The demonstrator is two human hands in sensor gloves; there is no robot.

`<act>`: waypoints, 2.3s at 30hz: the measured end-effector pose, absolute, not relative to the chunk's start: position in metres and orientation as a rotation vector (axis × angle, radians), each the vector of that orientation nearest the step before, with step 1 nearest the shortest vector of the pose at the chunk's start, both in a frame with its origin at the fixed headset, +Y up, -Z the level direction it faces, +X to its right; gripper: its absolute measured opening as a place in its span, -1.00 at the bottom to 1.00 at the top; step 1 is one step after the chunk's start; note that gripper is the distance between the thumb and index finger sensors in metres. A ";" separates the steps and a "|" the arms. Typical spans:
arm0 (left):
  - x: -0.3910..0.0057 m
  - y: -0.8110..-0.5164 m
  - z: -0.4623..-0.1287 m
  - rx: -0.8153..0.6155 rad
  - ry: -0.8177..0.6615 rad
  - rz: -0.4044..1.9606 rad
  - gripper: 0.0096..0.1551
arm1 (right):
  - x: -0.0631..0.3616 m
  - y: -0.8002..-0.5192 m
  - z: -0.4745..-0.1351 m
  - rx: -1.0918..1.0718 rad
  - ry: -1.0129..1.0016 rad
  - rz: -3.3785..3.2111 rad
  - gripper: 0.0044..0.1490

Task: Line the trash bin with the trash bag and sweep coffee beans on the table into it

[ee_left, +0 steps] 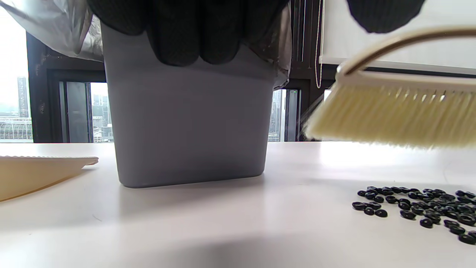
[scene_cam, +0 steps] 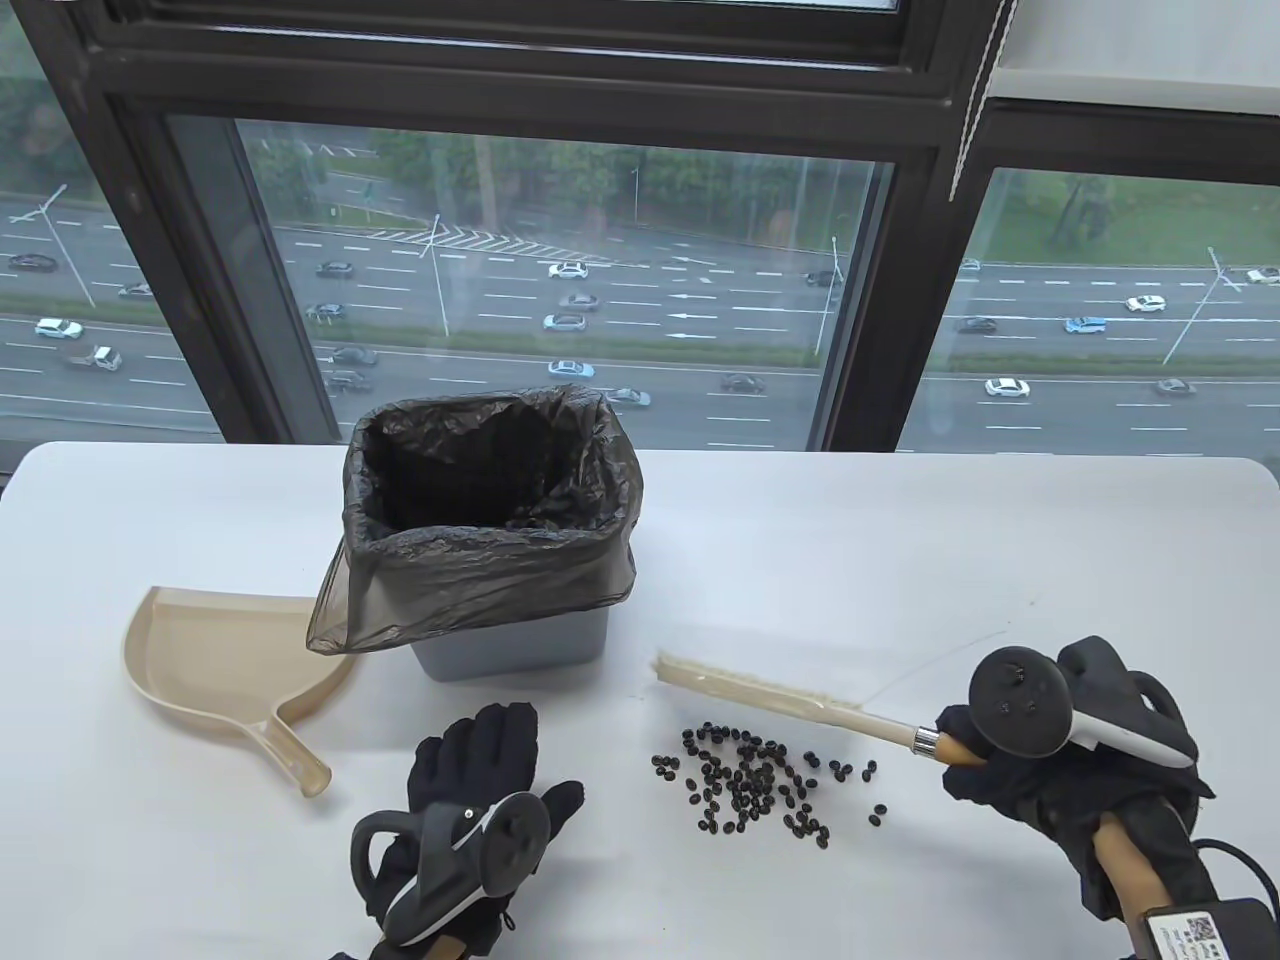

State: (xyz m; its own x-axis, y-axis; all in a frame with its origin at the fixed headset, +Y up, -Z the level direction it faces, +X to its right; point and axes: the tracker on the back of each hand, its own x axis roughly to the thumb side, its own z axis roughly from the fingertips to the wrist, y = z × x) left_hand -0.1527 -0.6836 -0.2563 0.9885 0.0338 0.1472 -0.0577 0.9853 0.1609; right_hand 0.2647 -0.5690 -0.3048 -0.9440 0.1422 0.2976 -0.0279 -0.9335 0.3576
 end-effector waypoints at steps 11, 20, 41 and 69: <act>-0.155 -0.683 -0.256 0.200 -0.145 0.077 0.01 | 0.238 -0.603 -0.319 0.586 0.939 2.526 -0.25; -0.155 -0.683 -0.256 0.197 -0.147 0.060 0.01 | 0.203 -0.654 -0.330 0.563 1.128 2.408 -0.24; -0.154 -0.683 -0.256 0.183 -0.154 0.055 0.00 | 0.333 -0.649 -0.334 -0.037 1.082 2.553 -0.24; -0.149 -0.682 -0.255 0.191 -0.167 0.044 -0.01 | 0.266 -0.598 -0.324 0.282 0.053 3.494 -0.05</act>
